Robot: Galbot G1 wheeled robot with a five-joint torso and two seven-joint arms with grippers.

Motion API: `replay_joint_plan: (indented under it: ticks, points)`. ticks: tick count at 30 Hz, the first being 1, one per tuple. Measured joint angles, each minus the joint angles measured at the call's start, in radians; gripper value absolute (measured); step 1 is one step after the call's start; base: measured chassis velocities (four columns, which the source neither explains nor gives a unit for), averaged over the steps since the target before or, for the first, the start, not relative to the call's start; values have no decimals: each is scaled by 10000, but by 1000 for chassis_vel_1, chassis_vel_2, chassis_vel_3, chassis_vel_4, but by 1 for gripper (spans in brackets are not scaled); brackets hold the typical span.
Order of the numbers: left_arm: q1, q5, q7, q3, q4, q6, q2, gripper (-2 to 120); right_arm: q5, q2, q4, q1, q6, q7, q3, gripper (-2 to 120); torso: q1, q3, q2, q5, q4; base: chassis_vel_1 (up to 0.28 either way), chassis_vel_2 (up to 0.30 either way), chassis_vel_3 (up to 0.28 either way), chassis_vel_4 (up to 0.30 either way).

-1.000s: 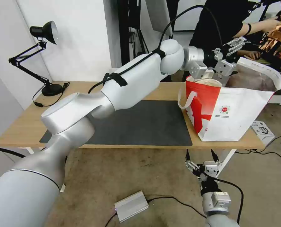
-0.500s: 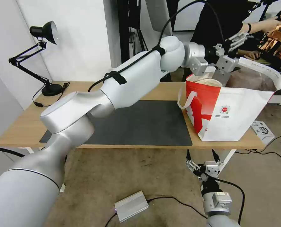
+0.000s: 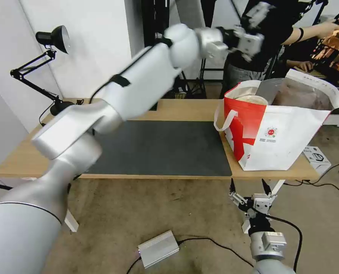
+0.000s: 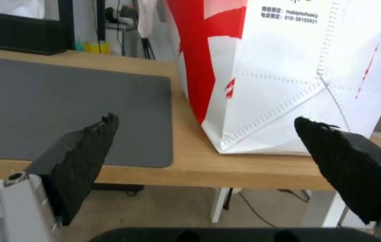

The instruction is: Pick up the trash from the table and place it into the takeout bag.

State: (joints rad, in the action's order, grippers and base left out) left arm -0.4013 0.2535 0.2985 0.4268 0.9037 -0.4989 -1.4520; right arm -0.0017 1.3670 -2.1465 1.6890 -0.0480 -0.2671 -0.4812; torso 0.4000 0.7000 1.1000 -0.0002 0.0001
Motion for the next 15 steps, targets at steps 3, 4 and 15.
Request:
replay_joint_plan:
  ticks: [3, 4, 15]
  points:
    - [45, -460, -150, -317, -51, 232, 429, 100, 15, -17, 0, 1, -2, -1, -30, 100, 0, 0, 0, -2, 1, 0, 0, 0, 0]
    - [79, -744, -196, -365, -48, 364, 571, 100, 23, -22, 0, 2, -5, -2, -51, 100, 0, 0, 0, -1, 0, 0, 0, 0, 0]
    - [1074, -3352, -955, -429, 1665, 2315, 2432, 100, 78, -74, -55, 4, -10, -6, -225, 100, 0, 0, 0, -2, -2, 0, 0, 0, 0]
